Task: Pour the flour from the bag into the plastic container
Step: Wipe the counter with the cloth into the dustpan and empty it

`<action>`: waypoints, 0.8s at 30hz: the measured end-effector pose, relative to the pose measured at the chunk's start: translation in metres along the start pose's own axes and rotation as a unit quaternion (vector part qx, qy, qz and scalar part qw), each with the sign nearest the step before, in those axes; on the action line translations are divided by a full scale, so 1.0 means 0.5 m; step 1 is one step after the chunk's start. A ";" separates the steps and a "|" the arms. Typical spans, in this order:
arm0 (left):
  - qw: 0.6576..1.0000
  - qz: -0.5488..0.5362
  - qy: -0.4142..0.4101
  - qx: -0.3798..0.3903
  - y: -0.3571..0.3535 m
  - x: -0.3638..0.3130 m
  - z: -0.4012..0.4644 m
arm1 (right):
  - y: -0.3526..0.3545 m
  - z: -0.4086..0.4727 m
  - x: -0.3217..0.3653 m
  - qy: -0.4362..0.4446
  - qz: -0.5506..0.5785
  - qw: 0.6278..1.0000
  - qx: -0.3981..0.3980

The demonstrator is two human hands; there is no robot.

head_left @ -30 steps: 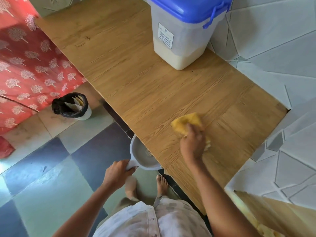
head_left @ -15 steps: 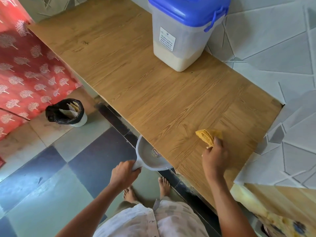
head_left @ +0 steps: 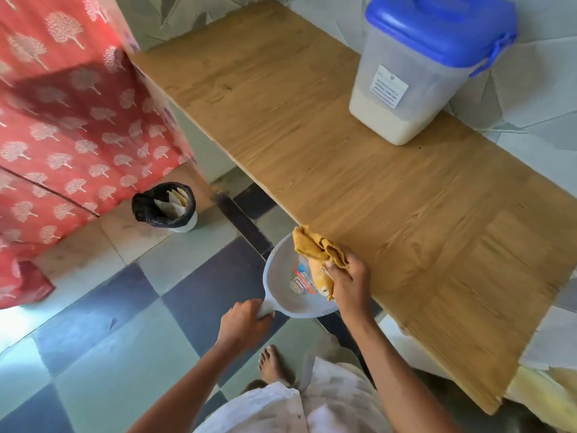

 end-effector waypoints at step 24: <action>0.975 -0.074 0.184 -0.103 0.505 0.468 0.373 | -0.730 0.533 0.234 0.057 0.013 0.981 0.183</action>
Point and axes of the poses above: each hand's wrist, its own z-axis towards the middle knuckle, its own y-axis out of the back of the hand, x = y × z, the point moved 6 cm from there along z, towards the middle knuckle, and after that the axes turned 3 degrees about x, right-handed, at the moved point
